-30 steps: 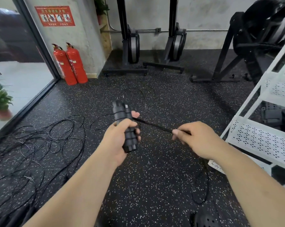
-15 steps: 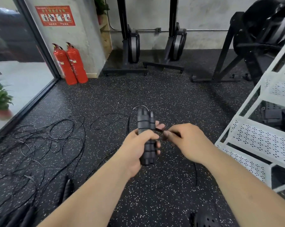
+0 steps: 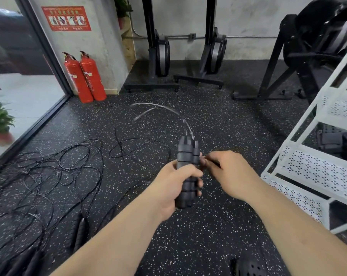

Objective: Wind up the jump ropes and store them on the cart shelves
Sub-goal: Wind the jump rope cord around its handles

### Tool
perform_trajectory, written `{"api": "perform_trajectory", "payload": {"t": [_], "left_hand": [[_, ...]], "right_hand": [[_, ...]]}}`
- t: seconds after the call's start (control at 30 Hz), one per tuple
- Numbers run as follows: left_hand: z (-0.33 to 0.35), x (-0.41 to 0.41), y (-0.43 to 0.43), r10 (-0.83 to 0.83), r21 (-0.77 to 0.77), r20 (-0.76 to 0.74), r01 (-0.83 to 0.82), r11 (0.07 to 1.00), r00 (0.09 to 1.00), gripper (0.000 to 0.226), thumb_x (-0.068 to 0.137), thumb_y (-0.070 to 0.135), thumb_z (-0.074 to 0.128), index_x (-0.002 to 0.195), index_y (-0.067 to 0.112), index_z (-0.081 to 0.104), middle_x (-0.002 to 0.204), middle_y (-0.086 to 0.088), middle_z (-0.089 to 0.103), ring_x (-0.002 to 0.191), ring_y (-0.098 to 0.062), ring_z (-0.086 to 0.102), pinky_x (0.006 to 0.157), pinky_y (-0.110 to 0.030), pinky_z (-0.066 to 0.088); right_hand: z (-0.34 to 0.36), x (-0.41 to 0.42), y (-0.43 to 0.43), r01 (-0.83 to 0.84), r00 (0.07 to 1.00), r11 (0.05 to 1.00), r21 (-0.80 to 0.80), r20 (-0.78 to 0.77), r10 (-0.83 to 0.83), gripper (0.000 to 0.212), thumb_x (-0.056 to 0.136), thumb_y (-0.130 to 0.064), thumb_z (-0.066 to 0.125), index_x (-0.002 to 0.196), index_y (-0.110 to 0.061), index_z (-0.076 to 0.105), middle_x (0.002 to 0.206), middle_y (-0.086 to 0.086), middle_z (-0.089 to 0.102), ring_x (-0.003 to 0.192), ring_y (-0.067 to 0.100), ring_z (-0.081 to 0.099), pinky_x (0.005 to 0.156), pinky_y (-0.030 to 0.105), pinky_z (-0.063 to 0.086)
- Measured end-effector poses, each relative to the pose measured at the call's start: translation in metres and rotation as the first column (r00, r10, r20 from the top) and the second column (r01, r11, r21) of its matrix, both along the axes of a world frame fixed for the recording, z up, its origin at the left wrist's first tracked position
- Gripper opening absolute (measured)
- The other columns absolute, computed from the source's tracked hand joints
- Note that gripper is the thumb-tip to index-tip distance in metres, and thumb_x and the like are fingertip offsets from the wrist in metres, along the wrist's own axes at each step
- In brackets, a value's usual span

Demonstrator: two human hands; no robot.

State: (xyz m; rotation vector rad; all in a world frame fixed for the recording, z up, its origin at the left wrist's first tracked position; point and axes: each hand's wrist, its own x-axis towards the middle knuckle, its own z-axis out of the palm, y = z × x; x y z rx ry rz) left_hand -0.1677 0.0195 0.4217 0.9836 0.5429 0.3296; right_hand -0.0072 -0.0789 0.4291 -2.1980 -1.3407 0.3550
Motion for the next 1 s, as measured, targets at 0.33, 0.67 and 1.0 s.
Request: {"api": "perform_trajectory", "payload": {"t": [0.33, 0.67, 1.0], "left_hand": [[0.008, -0.015, 0.047, 0.321, -0.098, 0.037, -0.317, 0.943, 0.946, 0.041, 0.094, -0.005, 0.06, 0.131, 0.011, 0.067, 0.124, -0.011, 0.077, 0.069, -0.017, 0.06, 0.062, -0.035, 0.054], [-0.004, -0.002, -0.006, -0.034, -0.031, -0.033, 0.033, 0.999, 0.999, 0.062, 0.076, 0.009, 0.072, 0.137, 0.0, 0.063, 0.103, -0.018, 0.061, 0.069, -0.02, 0.061, 0.064, -0.036, 0.055], [0.006, -0.008, 0.031, 0.271, -0.073, 0.06, -0.266, 0.961, 0.961, 0.041, 0.095, -0.003, 0.061, 0.133, 0.01, 0.071, 0.089, -0.008, 0.062, 0.068, -0.018, 0.06, 0.061, -0.034, 0.054]], "right_hand": [[0.006, 0.017, -0.012, -0.066, 0.997, 0.993, -0.097, -0.05, 0.061, 0.027, 0.109, -0.048, 0.049, 0.095, -0.041, 0.071, 0.071, -0.003, 0.068, 0.056, 0.014, 0.057, 0.06, 0.04, 0.05], [-0.003, -0.006, 0.001, -0.045, 0.999, 0.993, -0.112, 0.021, 0.047, 0.021, 0.11, -0.036, 0.053, 0.107, -0.028, 0.072, 0.081, -0.009, 0.063, 0.068, 0.008, 0.058, 0.056, 0.022, 0.036], [0.012, 0.002, -0.005, -0.061, 0.996, 0.994, -0.085, -0.075, 0.054, 0.022, 0.108, -0.051, 0.051, 0.1, -0.036, 0.065, 0.073, -0.003, 0.066, 0.057, 0.011, 0.052, 0.056, 0.032, 0.04]]}}
